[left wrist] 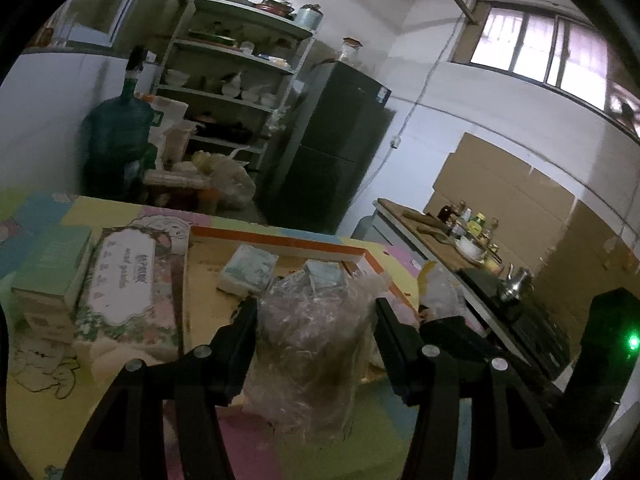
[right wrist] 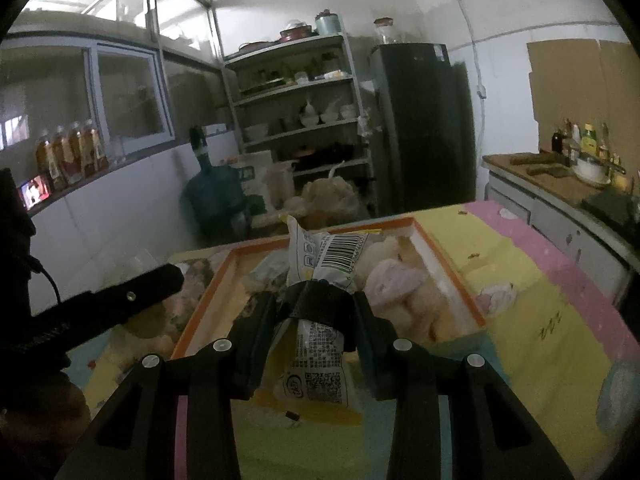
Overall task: Organize soft objects
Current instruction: 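Carry the plastic bag and snack packet in both grippers over the cardboard tray, then open both grippers to release the bag and packet into the tray, then move both grippers back toward the green ball and small teddy bear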
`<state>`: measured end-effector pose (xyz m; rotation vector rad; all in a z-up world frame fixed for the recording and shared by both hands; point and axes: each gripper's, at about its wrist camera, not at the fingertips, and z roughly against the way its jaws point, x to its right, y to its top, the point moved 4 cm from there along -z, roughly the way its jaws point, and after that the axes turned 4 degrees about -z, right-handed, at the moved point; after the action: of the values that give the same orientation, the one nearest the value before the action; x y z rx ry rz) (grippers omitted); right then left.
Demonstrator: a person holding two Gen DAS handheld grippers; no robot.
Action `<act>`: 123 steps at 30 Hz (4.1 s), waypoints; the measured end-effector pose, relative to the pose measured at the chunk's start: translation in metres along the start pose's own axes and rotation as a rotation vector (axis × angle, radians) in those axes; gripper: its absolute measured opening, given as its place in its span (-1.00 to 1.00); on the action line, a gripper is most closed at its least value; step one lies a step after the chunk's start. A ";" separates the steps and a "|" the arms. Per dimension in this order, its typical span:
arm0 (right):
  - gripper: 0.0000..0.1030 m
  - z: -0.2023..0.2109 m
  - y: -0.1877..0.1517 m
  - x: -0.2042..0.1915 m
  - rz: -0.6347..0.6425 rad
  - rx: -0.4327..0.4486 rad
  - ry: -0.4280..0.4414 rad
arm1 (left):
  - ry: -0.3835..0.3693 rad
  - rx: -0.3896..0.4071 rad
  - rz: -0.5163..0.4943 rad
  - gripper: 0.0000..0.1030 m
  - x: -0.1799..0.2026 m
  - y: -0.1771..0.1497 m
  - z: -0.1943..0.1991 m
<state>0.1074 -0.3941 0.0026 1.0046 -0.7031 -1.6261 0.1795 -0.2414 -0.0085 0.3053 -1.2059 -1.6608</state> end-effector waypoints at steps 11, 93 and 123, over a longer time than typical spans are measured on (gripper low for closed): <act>-0.23 -0.037 0.027 0.015 0.099 -0.039 0.063 | 0.123 0.013 0.067 0.10 -0.012 0.007 -0.035; 0.49 0.015 -0.019 -0.093 0.006 0.003 0.260 | 0.285 0.181 0.045 0.69 -0.115 0.005 0.132; 0.49 -0.017 -0.078 -0.188 0.055 -0.151 0.266 | 0.171 -0.179 -0.293 0.69 -0.221 -0.013 0.094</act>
<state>0.1048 -0.1909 -0.0214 1.0575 -0.4188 -1.4408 0.2075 -0.0064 -0.0490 0.5199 -0.9105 -1.9370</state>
